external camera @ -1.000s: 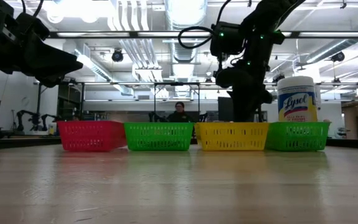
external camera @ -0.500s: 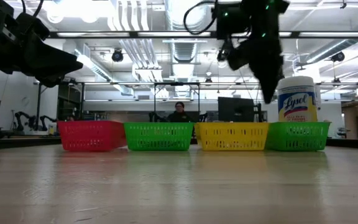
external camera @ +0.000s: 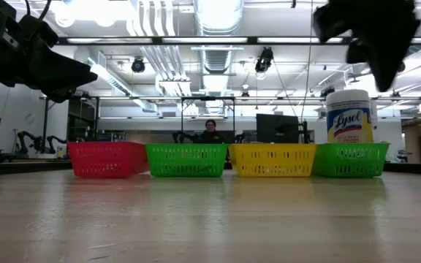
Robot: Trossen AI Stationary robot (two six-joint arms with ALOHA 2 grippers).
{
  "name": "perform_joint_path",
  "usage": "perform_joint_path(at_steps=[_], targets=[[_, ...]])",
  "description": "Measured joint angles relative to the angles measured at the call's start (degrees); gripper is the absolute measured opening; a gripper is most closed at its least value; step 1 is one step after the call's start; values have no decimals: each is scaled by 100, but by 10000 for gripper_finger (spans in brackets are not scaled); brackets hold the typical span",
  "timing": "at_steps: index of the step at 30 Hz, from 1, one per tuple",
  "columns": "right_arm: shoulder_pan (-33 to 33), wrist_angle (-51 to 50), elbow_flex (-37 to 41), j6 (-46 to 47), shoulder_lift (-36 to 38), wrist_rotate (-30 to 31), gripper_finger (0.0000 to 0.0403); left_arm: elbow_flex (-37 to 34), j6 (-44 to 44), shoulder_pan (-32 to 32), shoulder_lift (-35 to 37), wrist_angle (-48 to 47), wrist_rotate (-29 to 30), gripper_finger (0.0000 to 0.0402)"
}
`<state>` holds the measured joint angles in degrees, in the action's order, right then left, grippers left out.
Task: Pick & Place First Aid Supplies
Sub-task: Put the orange ointment pack into the yellow bin
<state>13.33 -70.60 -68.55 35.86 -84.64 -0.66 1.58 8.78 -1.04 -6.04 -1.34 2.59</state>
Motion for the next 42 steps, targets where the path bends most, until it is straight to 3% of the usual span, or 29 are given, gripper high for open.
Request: perform_joint_path(at_steps=[7, 18, 26, 42], targets=[[850, 20, 569, 1821, 325, 7, 39, 0, 0, 0, 0, 1, 0, 113], [1157, 85, 1650, 5062, 670, -398, 38, 0, 0, -2, 0, 1, 0, 113], [1157, 863, 2202, 5271, 740, -605, 44, 0, -1, -1, 0, 1, 1, 113], [1157, 1287, 2823, 5885, 805, -582, 134, 0, 0, -2, 0, -1, 0, 113]])
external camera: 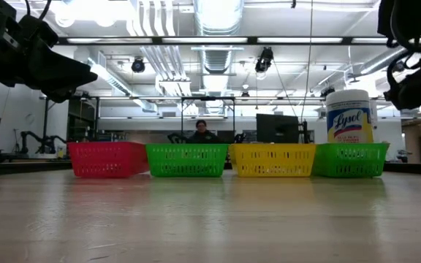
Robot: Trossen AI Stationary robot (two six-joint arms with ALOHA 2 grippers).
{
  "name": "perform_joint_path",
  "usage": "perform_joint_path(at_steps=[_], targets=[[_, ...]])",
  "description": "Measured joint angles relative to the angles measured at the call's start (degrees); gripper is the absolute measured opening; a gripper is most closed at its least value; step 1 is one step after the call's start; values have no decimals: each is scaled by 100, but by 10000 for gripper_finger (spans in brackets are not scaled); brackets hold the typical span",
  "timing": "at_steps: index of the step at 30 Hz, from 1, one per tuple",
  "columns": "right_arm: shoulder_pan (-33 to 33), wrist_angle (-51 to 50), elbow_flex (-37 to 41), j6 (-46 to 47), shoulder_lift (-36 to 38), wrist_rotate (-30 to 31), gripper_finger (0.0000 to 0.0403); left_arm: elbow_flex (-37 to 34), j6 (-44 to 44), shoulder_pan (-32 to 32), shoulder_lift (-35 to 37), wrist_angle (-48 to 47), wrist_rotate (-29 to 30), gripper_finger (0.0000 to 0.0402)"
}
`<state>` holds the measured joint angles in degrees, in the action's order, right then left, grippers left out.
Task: Pick & Place First Aid Supplies
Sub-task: Put the orange ointment pack into the yellow bin
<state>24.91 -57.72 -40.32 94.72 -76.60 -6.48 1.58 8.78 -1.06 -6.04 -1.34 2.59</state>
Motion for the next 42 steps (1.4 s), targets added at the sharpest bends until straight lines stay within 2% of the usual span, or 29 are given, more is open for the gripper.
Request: perform_joint_path(at_steps=[9, 20, 36, 42], targets=[[-2, 360, 425, 191, -2, 66, 151, 0, 0, 0, 0, 2, 0, 113], [-2, 752, 689, 282, -4, 65, 135, 0, -2, 1, 0, 2, 0, 113], [-2, 711, 598, -39, 11, 61, 148, 0, -2, 1, 0, 2, 1, 113], [-2, 711, 595, -23, 66, 59, 141, 0, -2, 0, 0, 2, 0, 113]])
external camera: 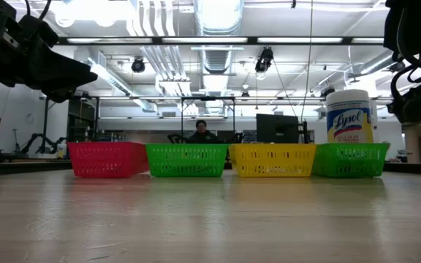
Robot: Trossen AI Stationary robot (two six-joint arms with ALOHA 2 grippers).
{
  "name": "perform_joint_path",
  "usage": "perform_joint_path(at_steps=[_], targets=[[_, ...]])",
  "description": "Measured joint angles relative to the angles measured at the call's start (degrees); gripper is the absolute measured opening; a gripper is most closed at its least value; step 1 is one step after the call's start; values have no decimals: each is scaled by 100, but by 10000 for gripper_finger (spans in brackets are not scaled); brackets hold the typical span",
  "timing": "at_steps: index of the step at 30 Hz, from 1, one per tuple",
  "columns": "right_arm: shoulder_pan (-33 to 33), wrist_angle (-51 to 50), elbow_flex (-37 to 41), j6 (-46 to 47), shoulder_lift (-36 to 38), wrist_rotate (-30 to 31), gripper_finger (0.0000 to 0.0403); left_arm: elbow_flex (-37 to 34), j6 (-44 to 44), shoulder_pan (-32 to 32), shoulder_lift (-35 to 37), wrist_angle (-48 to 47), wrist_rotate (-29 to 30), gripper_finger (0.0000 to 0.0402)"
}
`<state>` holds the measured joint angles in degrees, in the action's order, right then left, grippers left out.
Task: Pick & Place First Aid Supplies
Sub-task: Put the orange ointment pack into the yellow bin
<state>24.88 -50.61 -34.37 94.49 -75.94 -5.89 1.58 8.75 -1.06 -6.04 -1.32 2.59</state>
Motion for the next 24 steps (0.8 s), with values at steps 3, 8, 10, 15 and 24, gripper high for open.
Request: perform_joint_path(at_steps=[3, 8, 10, 15, 24], targets=[[0, 2, 0, 39, 132, -2, 136, 0, 0, 0, 0, 0, 0, 113], [0, 9, -2, 308, 414, -14, 130, -1, 0, 1, 0, 0, 1, 113], [0, 9, 0, 423, 479, -13, 131, 0, 0, 2, 0, 0, 2, 113], [0, 24, 64, 637, 458, -13, 139, 0, 0, 0, 0, 0, 2, 113], [0, 442, 220, 618, 174, -19, 162, 0, 0, 2, 0, 0, 2, 113]])
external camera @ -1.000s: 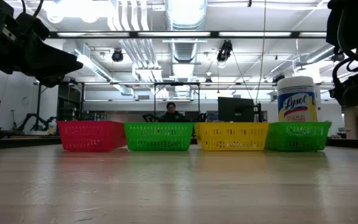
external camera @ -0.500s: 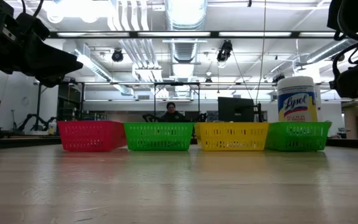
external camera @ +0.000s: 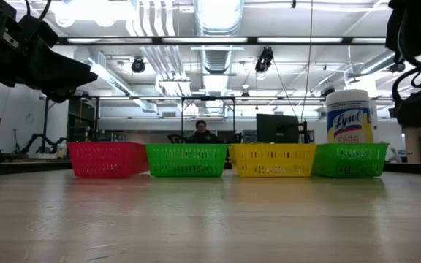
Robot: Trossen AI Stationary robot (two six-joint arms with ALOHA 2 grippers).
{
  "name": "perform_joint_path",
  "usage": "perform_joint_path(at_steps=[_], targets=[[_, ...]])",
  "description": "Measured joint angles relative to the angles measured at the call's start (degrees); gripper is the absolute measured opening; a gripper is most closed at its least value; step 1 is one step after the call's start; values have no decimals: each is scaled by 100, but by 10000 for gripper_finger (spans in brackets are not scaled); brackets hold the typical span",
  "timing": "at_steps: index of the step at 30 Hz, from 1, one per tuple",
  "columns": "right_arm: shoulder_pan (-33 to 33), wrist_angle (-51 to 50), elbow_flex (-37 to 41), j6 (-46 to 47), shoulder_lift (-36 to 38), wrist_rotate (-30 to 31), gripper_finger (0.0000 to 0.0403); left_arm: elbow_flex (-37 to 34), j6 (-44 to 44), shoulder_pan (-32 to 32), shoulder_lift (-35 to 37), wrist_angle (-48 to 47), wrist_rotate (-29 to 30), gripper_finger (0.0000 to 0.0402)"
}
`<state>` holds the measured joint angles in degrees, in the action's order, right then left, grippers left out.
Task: Pick & Place First Aid Supplies
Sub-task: Put the orange ointment pack into the yellow bin
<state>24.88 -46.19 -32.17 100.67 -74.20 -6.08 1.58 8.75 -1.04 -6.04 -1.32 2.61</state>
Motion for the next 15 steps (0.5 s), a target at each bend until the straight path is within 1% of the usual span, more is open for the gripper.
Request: perform_joint_path(at_steps=[8, 15], targets=[[-2, 74, 130, -66, -292, -14, 167, 0, -7, 0, 0, 0, 0, 113], [-2, 35, 143, -165, -281, 8, 140, -1, -7, 0, 0, 0, 0, 113]])
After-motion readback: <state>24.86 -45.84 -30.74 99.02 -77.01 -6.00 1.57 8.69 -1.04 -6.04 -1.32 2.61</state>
